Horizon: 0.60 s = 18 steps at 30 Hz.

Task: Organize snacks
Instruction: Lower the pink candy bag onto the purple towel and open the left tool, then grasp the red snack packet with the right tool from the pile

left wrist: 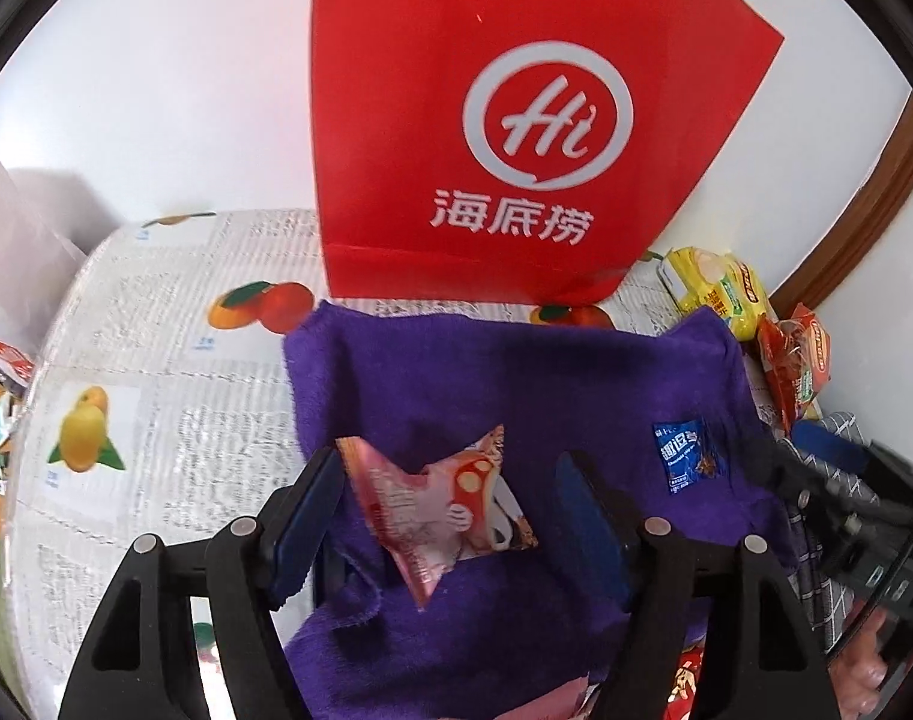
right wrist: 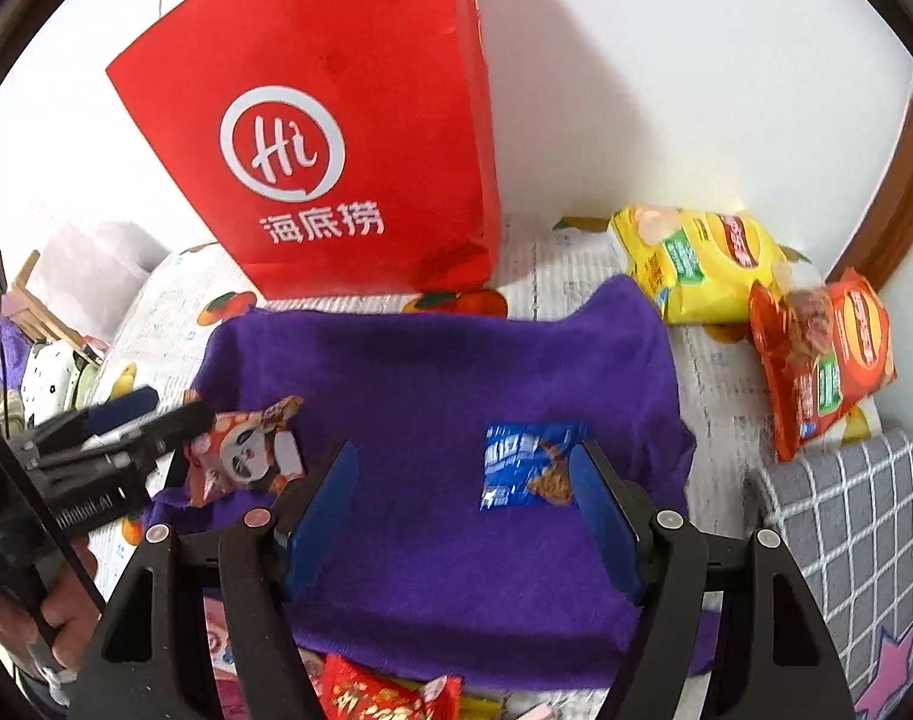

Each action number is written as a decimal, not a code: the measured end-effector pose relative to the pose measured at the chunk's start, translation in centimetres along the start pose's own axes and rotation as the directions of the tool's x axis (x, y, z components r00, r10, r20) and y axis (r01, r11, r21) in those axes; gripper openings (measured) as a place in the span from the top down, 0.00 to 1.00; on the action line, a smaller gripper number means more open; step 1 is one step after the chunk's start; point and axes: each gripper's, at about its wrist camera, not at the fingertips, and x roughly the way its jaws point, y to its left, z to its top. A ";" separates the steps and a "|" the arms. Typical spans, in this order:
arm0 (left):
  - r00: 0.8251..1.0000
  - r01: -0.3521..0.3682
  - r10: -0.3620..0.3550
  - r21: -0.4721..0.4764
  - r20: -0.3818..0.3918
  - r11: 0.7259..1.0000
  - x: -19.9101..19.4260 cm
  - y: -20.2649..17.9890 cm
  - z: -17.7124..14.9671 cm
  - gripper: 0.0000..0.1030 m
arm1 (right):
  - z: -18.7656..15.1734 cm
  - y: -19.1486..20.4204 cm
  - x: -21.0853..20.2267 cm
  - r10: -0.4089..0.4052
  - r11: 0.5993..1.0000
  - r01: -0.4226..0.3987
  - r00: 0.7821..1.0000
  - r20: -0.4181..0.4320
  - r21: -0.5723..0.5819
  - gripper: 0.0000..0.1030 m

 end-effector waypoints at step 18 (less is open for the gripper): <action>0.997 0.060 -0.060 0.002 0.057 0.998 -4.5 -0.1 -0.1 0.30 | -10.3 1.3 0.3 0.032 0.998 -0.019 0.975 -0.220 0.061 0.30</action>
